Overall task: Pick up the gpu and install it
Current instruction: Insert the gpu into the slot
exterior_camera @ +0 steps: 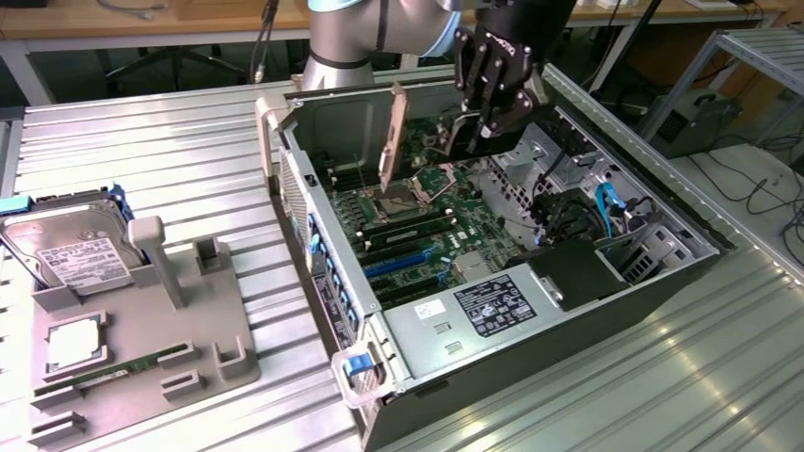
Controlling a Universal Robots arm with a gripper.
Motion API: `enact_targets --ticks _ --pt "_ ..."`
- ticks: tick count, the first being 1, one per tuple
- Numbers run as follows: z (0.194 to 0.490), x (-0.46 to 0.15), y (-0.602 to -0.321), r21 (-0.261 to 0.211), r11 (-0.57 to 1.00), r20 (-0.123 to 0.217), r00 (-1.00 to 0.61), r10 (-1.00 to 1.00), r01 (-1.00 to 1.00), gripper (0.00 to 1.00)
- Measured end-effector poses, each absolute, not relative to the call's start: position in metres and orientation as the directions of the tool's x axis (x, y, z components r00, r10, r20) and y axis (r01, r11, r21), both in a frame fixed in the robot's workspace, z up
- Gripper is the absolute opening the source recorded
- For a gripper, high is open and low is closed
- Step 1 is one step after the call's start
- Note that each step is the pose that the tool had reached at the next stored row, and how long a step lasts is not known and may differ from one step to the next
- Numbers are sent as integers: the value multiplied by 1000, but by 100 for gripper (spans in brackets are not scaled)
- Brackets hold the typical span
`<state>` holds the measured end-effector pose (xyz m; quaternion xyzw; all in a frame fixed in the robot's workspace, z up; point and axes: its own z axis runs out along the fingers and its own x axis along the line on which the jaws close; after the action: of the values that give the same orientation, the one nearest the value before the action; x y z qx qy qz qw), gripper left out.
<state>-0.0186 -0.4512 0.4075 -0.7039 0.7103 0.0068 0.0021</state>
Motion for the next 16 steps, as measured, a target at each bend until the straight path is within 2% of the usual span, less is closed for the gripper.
enact_targets --ticks 16 --pt "398 -19 -451 7 8 -13 -8 -1000 -1000 27"
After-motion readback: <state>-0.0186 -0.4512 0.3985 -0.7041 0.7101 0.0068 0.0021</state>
